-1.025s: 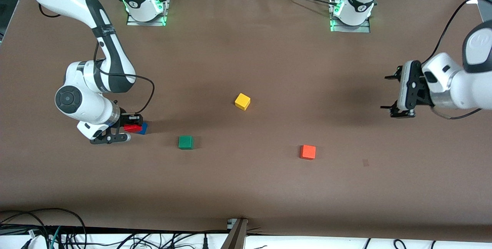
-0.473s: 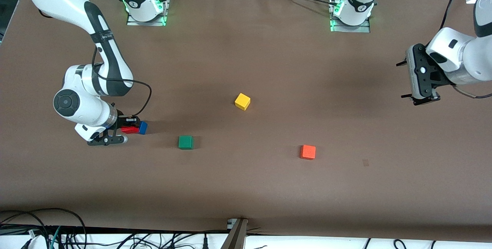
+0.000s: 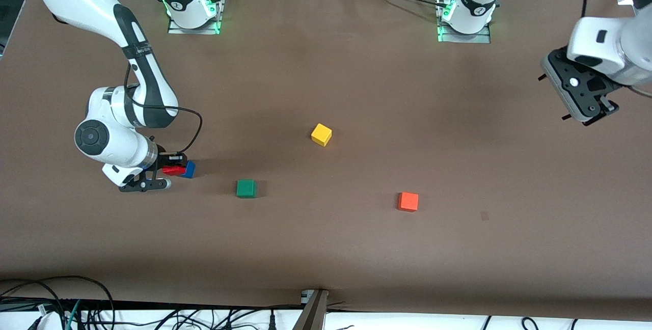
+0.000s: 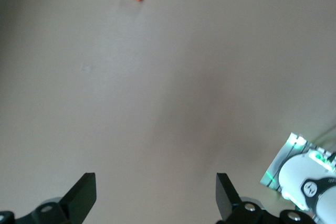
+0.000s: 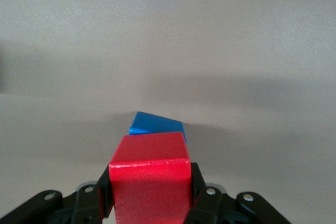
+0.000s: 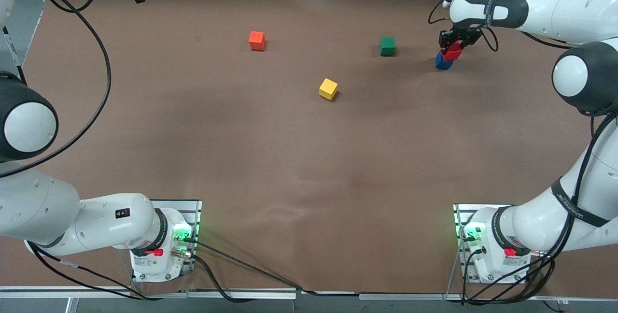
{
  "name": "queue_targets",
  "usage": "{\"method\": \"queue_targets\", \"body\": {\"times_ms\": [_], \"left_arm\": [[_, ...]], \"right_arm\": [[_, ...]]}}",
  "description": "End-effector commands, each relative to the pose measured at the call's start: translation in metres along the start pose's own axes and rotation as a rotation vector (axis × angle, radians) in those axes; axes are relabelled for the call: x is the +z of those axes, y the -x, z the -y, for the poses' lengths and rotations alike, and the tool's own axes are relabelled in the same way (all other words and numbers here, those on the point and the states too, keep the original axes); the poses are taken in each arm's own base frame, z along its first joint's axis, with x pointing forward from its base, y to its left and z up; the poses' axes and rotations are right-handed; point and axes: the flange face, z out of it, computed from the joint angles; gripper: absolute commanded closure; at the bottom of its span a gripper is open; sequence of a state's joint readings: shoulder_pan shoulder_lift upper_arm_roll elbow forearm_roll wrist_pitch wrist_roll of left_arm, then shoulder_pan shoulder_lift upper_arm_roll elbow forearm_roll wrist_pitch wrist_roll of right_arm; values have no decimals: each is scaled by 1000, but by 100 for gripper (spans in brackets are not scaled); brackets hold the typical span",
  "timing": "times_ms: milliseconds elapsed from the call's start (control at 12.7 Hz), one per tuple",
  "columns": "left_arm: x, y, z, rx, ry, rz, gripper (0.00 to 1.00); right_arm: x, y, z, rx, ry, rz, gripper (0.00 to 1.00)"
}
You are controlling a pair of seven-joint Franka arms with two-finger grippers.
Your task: Pass red block to right arm, stack on blue
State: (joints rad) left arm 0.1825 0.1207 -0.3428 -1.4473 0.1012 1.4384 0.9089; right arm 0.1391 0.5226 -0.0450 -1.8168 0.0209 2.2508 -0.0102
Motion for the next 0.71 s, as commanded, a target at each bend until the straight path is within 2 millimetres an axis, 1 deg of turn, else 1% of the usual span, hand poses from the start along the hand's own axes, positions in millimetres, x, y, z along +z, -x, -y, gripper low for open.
{"method": "queue_targets", "body": {"times_ms": [0, 79, 237, 394, 552, 631], "left_arm": [[-6, -7, -21, -180, -49, 21, 0], [-8, -12, -26, -283, -55, 16, 0], [0, -21, -29, -429, -79, -6, 0], [5, -18, -26, -477, -90, -18, 0], [5, -16, -21, -484, -100, -30, 0], [4, -12, -15, -495, -114, -45, 0]], "right_arm": [[-1, 1, 0, -4, 9, 1, 32], [-1, 1, 0, -1, 9, 2, 0], [-4, 0, 0, 0, 8, -3, 0], [-14, -1, 0, -3, 7, -18, 0], [-49, 4, 4, 14, 0, -22, 0], [-75, 9, 5, 20, -3, -31, 0]]}}
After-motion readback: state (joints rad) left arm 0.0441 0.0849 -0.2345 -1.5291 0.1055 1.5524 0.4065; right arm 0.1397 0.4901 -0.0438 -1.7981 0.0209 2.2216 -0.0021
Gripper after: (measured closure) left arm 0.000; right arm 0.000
